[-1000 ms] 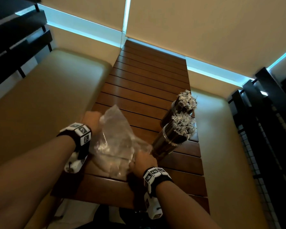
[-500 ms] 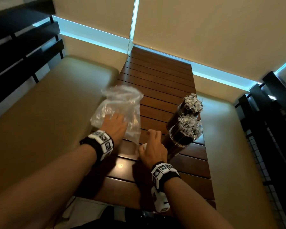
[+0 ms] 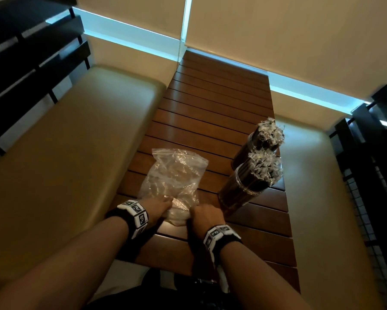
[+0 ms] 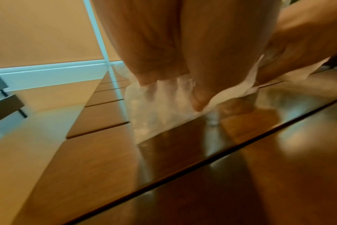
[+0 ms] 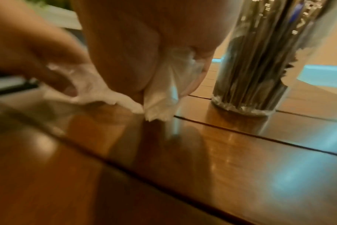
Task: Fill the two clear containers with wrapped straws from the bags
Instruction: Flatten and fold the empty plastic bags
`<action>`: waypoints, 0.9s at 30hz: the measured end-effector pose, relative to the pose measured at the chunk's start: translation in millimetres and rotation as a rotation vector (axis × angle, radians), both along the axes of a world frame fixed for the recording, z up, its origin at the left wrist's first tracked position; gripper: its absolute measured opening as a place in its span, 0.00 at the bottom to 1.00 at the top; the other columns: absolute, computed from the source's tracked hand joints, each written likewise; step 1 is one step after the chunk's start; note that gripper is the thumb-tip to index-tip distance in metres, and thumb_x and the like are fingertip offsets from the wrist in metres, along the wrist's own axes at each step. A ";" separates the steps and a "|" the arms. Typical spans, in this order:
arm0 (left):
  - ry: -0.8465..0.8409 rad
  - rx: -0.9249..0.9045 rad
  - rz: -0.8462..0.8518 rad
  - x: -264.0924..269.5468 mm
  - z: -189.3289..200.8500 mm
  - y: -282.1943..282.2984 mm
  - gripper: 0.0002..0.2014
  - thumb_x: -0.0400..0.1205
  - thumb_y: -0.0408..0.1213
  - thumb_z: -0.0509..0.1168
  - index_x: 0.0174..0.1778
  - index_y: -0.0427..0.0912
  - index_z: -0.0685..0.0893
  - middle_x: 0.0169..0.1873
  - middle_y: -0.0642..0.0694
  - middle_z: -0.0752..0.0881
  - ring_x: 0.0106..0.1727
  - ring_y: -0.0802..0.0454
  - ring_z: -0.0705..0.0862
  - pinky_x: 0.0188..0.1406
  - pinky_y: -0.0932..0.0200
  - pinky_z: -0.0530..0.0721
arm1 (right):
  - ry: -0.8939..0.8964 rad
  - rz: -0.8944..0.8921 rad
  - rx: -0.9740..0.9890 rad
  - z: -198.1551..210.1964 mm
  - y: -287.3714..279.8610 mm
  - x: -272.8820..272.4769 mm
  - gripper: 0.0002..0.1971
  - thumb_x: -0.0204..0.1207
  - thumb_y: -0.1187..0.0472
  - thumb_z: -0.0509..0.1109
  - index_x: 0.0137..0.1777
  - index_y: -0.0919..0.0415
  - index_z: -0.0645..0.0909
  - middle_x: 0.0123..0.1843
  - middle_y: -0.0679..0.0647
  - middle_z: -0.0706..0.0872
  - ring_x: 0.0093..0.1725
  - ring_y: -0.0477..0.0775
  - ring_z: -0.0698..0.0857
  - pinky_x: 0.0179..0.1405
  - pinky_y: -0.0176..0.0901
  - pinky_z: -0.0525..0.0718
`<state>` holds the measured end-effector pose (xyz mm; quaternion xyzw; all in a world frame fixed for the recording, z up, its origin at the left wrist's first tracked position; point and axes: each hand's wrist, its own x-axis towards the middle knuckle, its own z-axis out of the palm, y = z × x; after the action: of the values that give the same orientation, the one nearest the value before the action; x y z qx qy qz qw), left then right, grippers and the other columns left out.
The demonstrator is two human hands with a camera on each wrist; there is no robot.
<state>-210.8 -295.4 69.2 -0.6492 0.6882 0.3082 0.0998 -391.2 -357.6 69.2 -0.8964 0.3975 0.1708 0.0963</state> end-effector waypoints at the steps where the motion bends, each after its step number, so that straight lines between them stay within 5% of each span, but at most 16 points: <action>1: -0.006 -0.006 0.031 7.2 2.1 0.6 0.26 0.83 0.28 0.59 0.80 0.42 0.67 0.78 0.41 0.71 0.75 0.42 0.74 0.72 0.51 0.70 | -0.012 -0.045 0.048 2.0 -7.7 -1.2 0.10 0.79 0.57 0.63 0.52 0.55 0.84 0.54 0.57 0.87 0.54 0.64 0.87 0.42 0.49 0.78; 5: 0.040 -0.044 0.300 36.9 2.6 2.0 0.19 0.82 0.31 0.61 0.69 0.47 0.80 0.62 0.41 0.85 0.61 0.43 0.84 0.59 0.54 0.81 | -0.165 -0.278 0.258 3.4 -28.8 -10.6 0.09 0.79 0.57 0.60 0.51 0.51 0.82 0.55 0.57 0.87 0.54 0.64 0.85 0.47 0.49 0.82; 10: 0.168 -0.132 0.688 43.0 -9.7 2.8 0.13 0.85 0.42 0.62 0.57 0.41 0.89 0.52 0.38 0.89 0.53 0.41 0.86 0.45 0.60 0.77 | -0.328 -0.461 0.339 -10.5 -24.7 -8.7 0.12 0.85 0.56 0.57 0.49 0.58 0.81 0.52 0.59 0.86 0.54 0.61 0.84 0.48 0.43 0.78; 13: 0.189 -0.156 0.739 36.1 -15.7 2.1 0.19 0.86 0.50 0.61 0.43 0.37 0.86 0.44 0.40 0.88 0.49 0.40 0.86 0.41 0.58 0.76 | -0.448 -0.540 0.354 -12.7 -25.7 -9.7 0.13 0.80 0.45 0.63 0.44 0.52 0.83 0.46 0.53 0.88 0.48 0.54 0.86 0.48 0.47 0.83; 17: 0.180 -0.161 0.798 38.3 -24.5 -4.0 0.22 0.85 0.52 0.61 0.31 0.41 0.79 0.37 0.40 0.86 0.41 0.40 0.84 0.35 0.58 0.71 | -0.620 -0.449 0.304 -9.6 -28.1 -1.3 0.13 0.72 0.42 0.72 0.49 0.48 0.85 0.48 0.42 0.83 0.47 0.46 0.83 0.49 0.45 0.83; 20: 0.150 -0.144 0.830 42.2 -22.8 -8.7 0.22 0.84 0.52 0.62 0.34 0.38 0.84 0.35 0.41 0.84 0.37 0.43 0.80 0.36 0.58 0.72 | -0.692 -0.491 0.423 -2.9 -29.4 8.6 0.12 0.76 0.43 0.69 0.50 0.49 0.85 0.42 0.50 0.90 0.41 0.49 0.88 0.46 0.49 0.88; 23: 0.140 -0.162 0.857 46.3 -26.9 -9.3 0.16 0.85 0.45 0.64 0.35 0.42 0.86 0.37 0.42 0.86 0.43 0.41 0.85 0.39 0.58 0.74 | -0.587 -0.443 0.510 3.7 -24.6 7.6 0.11 0.85 0.56 0.64 0.53 0.62 0.84 0.47 0.65 0.90 0.41 0.58 0.87 0.36 0.39 0.80; 25: 0.075 -0.172 0.836 49.2 -31.8 -6.2 0.11 0.84 0.43 0.64 0.43 0.46 0.89 0.44 0.42 0.89 0.46 0.42 0.85 0.43 0.57 0.78 | -0.375 -0.356 0.425 -2.2 -20.4 0.8 0.12 0.86 0.55 0.61 0.50 0.60 0.84 0.48 0.61 0.89 0.47 0.61 0.87 0.41 0.37 0.80; 27: -0.025 -0.145 0.778 50.3 -36.3 -1.8 0.09 0.84 0.46 0.62 0.51 0.52 0.88 0.49 0.44 0.90 0.52 0.41 0.86 0.54 0.52 0.81 | -0.214 -0.332 0.333 -8.2 -18.2 -1.0 0.14 0.86 0.51 0.59 0.47 0.54 0.83 0.48 0.56 0.88 0.49 0.59 0.86 0.48 0.45 0.85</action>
<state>-160.5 -297.3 32.9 -0.8706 0.4094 0.2656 -0.0625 -392.2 -375.8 61.1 -0.8038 0.4930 0.1198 0.3106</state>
